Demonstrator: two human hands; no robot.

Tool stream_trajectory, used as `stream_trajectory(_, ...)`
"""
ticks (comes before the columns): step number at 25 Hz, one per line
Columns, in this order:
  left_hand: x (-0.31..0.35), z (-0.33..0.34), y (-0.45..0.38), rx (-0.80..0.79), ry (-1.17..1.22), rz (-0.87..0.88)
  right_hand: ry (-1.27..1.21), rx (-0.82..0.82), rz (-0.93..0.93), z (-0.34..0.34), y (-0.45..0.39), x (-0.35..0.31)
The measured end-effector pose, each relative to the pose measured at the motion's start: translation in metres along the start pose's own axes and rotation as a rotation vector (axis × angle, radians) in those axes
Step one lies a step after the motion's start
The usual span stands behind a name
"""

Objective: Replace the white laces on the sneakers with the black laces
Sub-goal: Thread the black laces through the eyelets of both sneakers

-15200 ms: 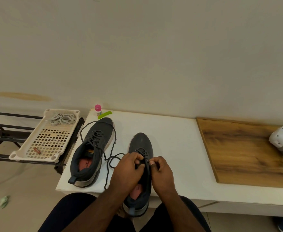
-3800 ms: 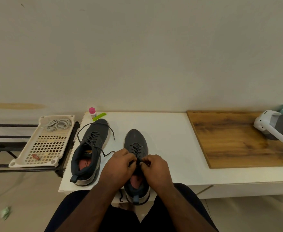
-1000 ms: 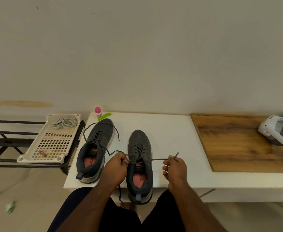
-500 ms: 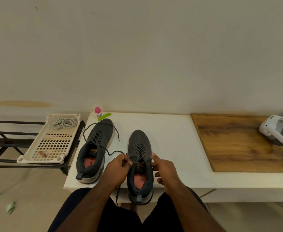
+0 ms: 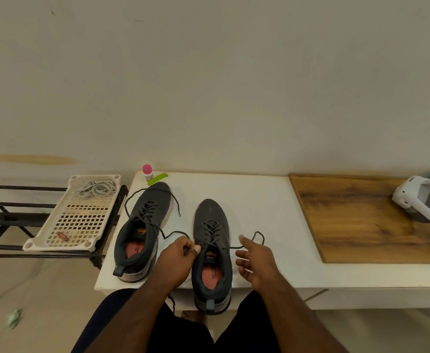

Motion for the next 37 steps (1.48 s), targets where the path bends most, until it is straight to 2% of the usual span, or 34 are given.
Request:
stream_trajectory(3, 0.003, 0.001, 0.001, 0.000, 0.030, 0.015, 0.160, -0.097, -0.051, 0.019, 0.004, 0.007)
stream_trajectory(6, -0.002, 0.000, -0.002, 0.025, 0.001, 0.001, 0.198, -0.001, -0.203, 0.013, -0.008, 0.005)
stream_trajectory(9, -0.012, 0.001, -0.008, 0.025, -0.030, -0.036, 0.273, 0.141, -0.225, -0.006, -0.023, 0.005)
stream_trajectory(12, -0.021, 0.004, -0.011, 0.004, -0.022, -0.075, 0.407, 0.181, -0.280, -0.007, -0.028, 0.004)
stream_trajectory(15, -0.028, 0.003, -0.012, 0.024, -0.027, -0.093, 0.409, 0.193, -0.296, -0.007, -0.026, 0.003)
stream_trajectory(18, -0.028, -0.004, -0.010, 0.037, 0.088, -0.170, 0.095, 0.168, -0.177, -0.014, -0.014, -0.001)
stream_trajectory(20, -0.021, -0.018, -0.007, 0.075, 0.279, -0.224, -0.233, 0.118, -0.103, -0.018, 0.001, -0.019)
stream_trajectory(22, -0.005, -0.035, -0.006, 0.079, 0.459, -0.246, -0.453, 0.050, -0.118, -0.021, 0.016, -0.054)
stream_trajectory(25, 0.032, -0.066, 0.000, 0.037, 0.597, -0.190, -0.547, 0.000, -0.259, -0.022, 0.047, -0.118)
stream_trajectory(29, 0.083, -0.108, 0.011, 0.004, 0.767, -0.126, -0.388, -0.076, -0.580, -0.012, 0.098, -0.185)
stream_trajectory(34, 0.131, -0.133, 0.043, -0.187, 0.975, -0.086, -0.110, -0.085, -0.900, 0.005, 0.153, -0.208)
stream_trajectory(37, 0.147, -0.144, 0.052, -0.170, 0.916, 0.030, -0.019, -0.035, -1.031, 0.007, 0.172, -0.211)
Point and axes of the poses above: each hand's wrist, its own y-axis away from the middle knuckle, its own z-axis out of the palm, x = y × z, the point moved 7 cm from there along -y, towards the middle knuckle, and after that the axes turned 6 degrees about x, right-handed, at the moved point
